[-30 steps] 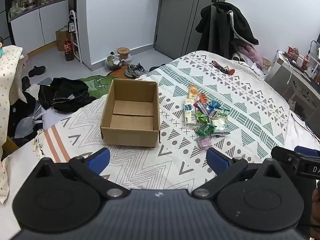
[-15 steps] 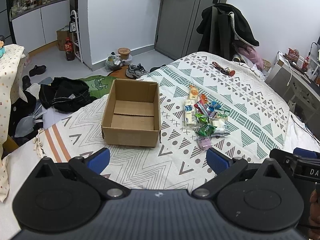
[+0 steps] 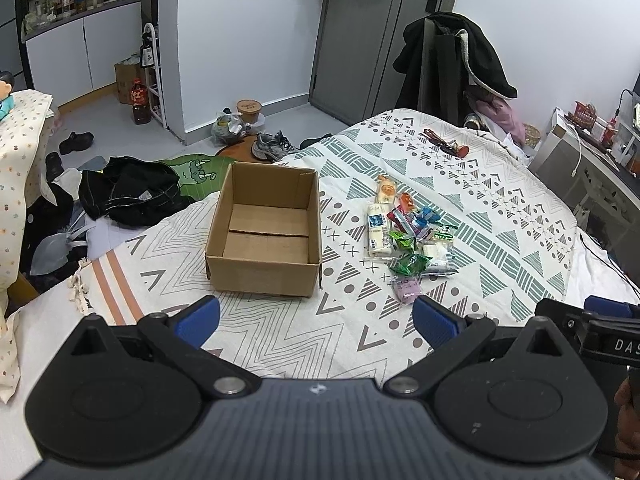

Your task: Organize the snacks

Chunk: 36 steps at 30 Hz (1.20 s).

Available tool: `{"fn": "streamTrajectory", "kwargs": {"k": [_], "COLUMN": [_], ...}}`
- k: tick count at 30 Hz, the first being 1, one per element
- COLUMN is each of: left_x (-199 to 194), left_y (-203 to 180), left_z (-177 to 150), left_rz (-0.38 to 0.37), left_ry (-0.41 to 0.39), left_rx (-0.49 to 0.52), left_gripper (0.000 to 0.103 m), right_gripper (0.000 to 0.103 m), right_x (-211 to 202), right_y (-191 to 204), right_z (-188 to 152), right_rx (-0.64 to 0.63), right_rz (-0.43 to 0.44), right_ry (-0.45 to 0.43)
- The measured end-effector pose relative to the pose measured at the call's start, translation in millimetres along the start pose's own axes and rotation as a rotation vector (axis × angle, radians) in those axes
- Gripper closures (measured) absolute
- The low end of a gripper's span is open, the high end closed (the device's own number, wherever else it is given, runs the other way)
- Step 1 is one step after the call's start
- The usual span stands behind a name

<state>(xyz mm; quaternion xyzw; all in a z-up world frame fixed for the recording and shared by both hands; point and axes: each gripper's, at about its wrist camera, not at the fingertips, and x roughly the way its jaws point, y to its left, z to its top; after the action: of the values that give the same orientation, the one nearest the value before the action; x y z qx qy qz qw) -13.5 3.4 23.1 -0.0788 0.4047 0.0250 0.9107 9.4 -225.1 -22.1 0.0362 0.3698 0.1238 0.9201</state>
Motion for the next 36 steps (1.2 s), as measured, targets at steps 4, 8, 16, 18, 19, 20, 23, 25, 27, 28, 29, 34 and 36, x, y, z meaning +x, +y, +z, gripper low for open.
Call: {"fn": "streamTrajectory", "kwargs": {"k": [4,8,16,18,19,20,23,25,27,28,29,34,36], "left_x": [-2.9,-3.0,-5.1,-4.4,-4.4,-4.1,-3.1,-3.1,-3.1,-2.7,-2.4,1.3,2.4], "left_y": [0.0,-0.4,-0.6,-0.5,-0.3,-0.2,0.3,0.4,-0.5,-1.0,-1.6,-6.2,-7.2], "left_z": [-0.7,-0.2,0.7,-0.2,-0.8,-1.4,-1.5,-2.5,-3.1,-3.4,-3.7,-5.2,-5.3], "left_rz": [-0.002,-0.001,-0.015,-0.015,-0.014,-0.015,-0.015,-0.017,-0.018,-0.020,-0.021,-0.028,-0.027], "left_ry": [-0.004,-0.003,-0.009,-0.007,-0.007,-0.007,-0.007,-0.008,-0.011,-0.012,-0.012,-0.010,-0.013], "left_rx": [-0.001,-0.003,-0.014,-0.016,-0.016,-0.019,-0.028,-0.028,-0.026,-0.025,-0.025,-0.020,-0.024], "left_gripper": [0.001,0.001,0.001,0.001,0.001,0.001,0.001,0.001,0.001,0.001,0.001,0.001,0.001], "right_gripper": [0.000,0.000,0.000,0.000,0.000,0.000,0.000,0.000,0.000,0.000,0.000,0.000,0.000], "right_x": [-1.2,-3.0,-6.0,-7.1,-7.8,-7.7,-8.4,-9.1,-9.2,-9.1,-9.2,-7.0,-6.7], "right_y": [1.3,2.3,1.8,1.3,1.5,1.7,1.7,1.5,1.3,0.8,0.3,-2.9,-3.7], "right_z": [-0.5,0.1,0.8,1.4,1.5,1.3,1.3,1.2,0.9,1.2,1.2,2.4,2.8], "right_rx": [-0.003,-0.007,-0.007,-0.008,-0.008,-0.007,-0.006,-0.009,-0.009,-0.007,-0.006,-0.001,-0.005], "right_rz": [-0.002,-0.002,-0.007,-0.009,-0.009,-0.008,-0.006,-0.006,-0.006,-0.007,-0.007,-0.003,-0.004], "right_ry": [-0.004,-0.006,-0.009,-0.011,-0.011,-0.010,-0.011,-0.013,-0.012,-0.011,-0.010,-0.009,-0.011]}}
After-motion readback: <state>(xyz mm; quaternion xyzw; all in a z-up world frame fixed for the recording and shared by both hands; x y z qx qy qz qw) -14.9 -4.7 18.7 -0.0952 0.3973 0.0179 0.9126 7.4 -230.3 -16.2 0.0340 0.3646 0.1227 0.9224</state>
